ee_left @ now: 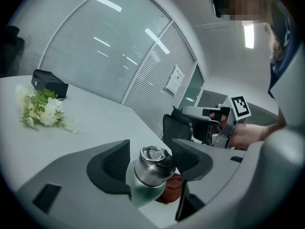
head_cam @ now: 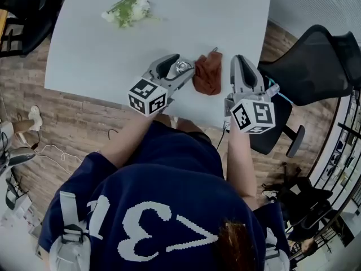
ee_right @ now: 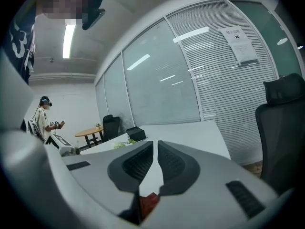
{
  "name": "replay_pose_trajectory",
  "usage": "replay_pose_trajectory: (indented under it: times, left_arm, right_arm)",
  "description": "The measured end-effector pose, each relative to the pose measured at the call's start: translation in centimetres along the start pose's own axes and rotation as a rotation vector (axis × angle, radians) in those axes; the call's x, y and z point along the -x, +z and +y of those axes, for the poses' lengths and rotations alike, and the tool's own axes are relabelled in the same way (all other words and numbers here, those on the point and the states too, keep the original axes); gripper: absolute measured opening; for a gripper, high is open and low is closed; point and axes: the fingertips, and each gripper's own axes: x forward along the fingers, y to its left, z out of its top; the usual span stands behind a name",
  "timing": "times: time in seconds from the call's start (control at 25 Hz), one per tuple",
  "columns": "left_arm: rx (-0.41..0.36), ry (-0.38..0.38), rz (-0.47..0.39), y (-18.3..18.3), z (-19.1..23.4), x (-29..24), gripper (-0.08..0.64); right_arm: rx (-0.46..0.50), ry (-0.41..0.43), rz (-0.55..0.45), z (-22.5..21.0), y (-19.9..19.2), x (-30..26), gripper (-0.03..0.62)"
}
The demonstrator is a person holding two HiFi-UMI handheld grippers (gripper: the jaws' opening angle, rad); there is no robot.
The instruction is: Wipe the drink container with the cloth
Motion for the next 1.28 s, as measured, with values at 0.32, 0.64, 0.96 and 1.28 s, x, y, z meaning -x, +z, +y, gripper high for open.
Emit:
replay_pose_trajectory:
  times: [0.32, 0.64, 0.96, 1.28]
  left_arm:
    - [-0.101, -0.027, -0.009, 1.9, -1.9, -0.3, 0.262]
    - [-0.163, -0.001, -0.025, 2.5, -2.6, -0.4, 0.147]
    - [-0.257, 0.073, 0.009, 2.0, -1.7, -0.6, 0.038]
    - [-0.187, 0.083, -0.054, 2.7, 0.1, 1.5, 0.026]
  right_arm:
    - [-0.011, -0.029, 0.074, -0.1, -3.2, -0.8, 0.031]
    - [-0.005, -0.029, 0.108, -0.3, -4.9, -1.0, 0.031]
    - [0.035, -0.027, 0.25, -1.0, -10.1, -1.7, 0.062]
    - [0.128, 0.059, 0.585, 0.6, -20.1, -3.3, 0.232]
